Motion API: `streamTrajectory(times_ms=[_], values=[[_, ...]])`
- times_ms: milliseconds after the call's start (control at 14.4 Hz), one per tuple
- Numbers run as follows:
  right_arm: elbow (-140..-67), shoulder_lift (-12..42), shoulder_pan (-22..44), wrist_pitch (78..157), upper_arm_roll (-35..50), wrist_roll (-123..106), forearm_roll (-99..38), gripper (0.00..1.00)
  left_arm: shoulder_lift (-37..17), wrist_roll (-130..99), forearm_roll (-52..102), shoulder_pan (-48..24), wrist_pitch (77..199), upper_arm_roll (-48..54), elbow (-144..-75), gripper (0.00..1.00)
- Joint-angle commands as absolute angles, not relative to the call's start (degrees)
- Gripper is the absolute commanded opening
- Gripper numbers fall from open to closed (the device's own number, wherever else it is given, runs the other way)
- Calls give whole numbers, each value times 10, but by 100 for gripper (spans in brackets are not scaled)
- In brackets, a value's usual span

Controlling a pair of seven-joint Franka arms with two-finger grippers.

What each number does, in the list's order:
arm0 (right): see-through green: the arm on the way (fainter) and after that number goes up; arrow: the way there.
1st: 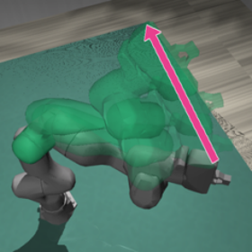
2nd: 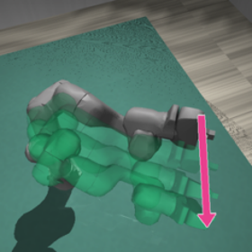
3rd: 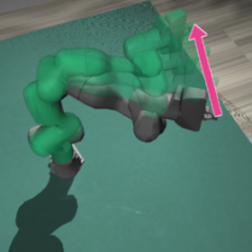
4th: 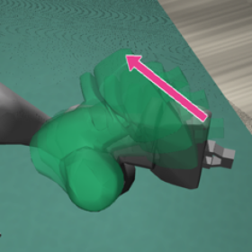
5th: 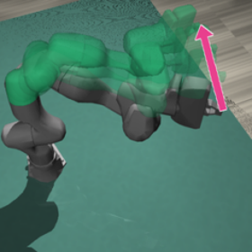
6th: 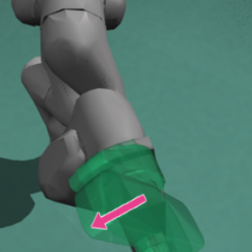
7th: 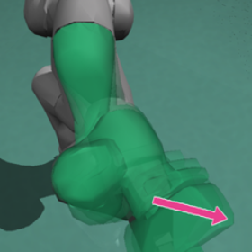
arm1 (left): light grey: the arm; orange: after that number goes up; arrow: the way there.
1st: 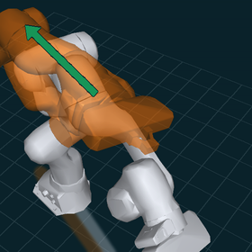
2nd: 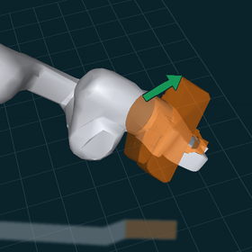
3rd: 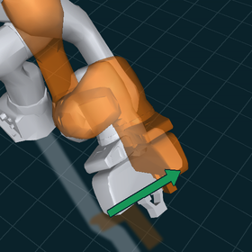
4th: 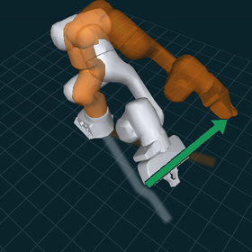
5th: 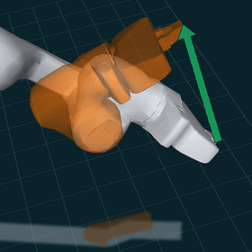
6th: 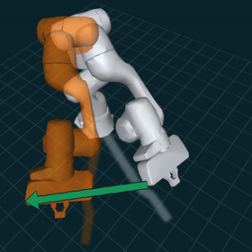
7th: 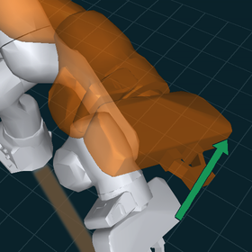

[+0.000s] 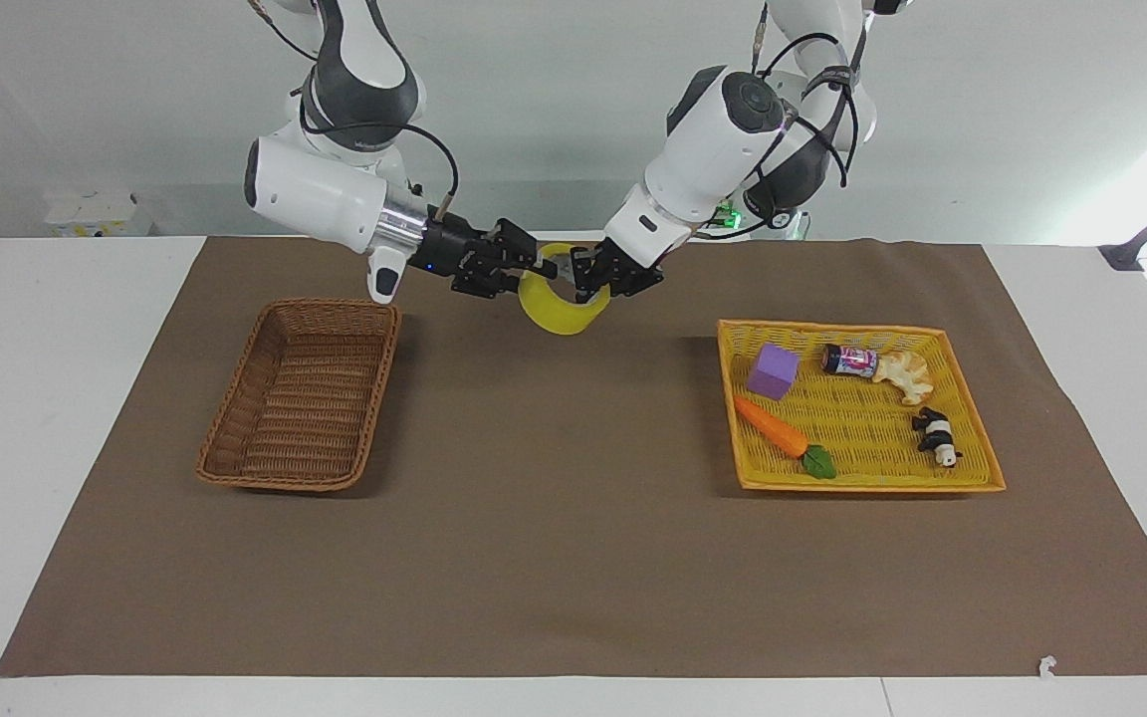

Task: Move tape to another basket
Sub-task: 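Open the left gripper and withdraw it while the right gripper holds tape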

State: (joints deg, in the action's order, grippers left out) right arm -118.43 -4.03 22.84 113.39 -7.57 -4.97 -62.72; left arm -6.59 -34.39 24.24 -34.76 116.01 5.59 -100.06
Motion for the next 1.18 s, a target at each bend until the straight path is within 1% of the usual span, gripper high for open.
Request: streamTrajectory(times_ms=[0, 70, 139, 209, 348, 487, 835, 974, 1043, 1113], values=[[-1189, -46, 223, 1134, -74, -51, -648, 0, -62, -352, 245, -354, 1147, 50, -992, 10], [-1189, -46, 223, 1134, -74, -51, -648, 0, -61, -353, 245, -354, 1147, 50, -992, 24], [-1189, -46, 223, 1134, -74, -51, -648, 0, -62, -359, 245, -354, 1146, 50, -992, 43], [-1189, -46, 223, 1133, -74, -51, -648, 0, -61, -362, 245, -353, 1144, 50, -992, 50], [-1189, -46, 223, 1133, -74, -51, -648, 0, -61, -360, 245, -349, 1138, 49, -990, 54], [-1189, -46, 223, 1133, -74, -51, -648, 0, -58, -361, 245, -346, 1123, 46, -988, 55], [-1189, -46, 223, 1133, -74, -51, -648, 0, -35, -358, 232, -325, 1057, 39, -953, 71], [-1189, -46, 223, 1130, -74, -51, -648, 0, -33, -358, 231, -300, 1011, 38, -920, 84], [-1189, -46, 223, 1130, -75, -51, -648, 0, -35, -358, 222, -289, 987, 39, -898, 95], [-1189, -46, 222, 1129, -75, -51, -648, 0, -37, -358, 199, -283, 968, 38, -882, 100]])
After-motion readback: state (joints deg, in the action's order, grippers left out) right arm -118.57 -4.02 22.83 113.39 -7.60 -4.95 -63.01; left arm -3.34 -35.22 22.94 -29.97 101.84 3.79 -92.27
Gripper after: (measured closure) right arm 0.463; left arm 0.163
